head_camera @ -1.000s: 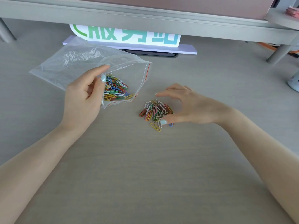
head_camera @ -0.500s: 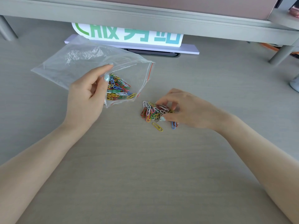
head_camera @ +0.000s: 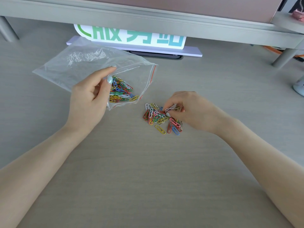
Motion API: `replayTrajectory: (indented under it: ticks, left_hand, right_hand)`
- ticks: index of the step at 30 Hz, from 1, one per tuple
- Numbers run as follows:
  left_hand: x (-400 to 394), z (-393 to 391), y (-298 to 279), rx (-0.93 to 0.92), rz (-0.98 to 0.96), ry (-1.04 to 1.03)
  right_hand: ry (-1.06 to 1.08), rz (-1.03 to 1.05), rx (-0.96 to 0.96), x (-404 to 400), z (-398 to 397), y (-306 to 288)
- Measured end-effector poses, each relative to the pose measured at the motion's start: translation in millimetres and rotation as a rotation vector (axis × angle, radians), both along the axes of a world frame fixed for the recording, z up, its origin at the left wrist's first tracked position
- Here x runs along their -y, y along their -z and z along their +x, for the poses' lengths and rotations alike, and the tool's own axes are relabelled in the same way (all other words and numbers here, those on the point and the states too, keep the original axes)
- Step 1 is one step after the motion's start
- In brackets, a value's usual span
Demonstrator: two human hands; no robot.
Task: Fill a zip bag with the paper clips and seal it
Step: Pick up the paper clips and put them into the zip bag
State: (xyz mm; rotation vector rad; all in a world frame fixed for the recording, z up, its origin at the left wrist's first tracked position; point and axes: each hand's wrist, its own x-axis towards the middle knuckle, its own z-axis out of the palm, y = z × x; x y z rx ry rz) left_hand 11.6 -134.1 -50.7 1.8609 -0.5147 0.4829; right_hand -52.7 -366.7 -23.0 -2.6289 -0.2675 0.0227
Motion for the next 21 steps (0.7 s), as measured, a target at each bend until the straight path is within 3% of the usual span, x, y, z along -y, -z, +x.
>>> replayTrajectory:
  ticks: [10, 21]
  left_hand:
    - [-1.1, 0.5, 0.9, -0.004, -0.018, 0.020]
    - [-1.3, -1.9, -0.2, 0.006, -0.027, 0.048]
  right_hand:
    - [0.117, 0.100, -0.033, -3.0, -3.5, -3.2]
    - [0.150, 0.474, -0.111, 1.6, 6.0, -2.8]
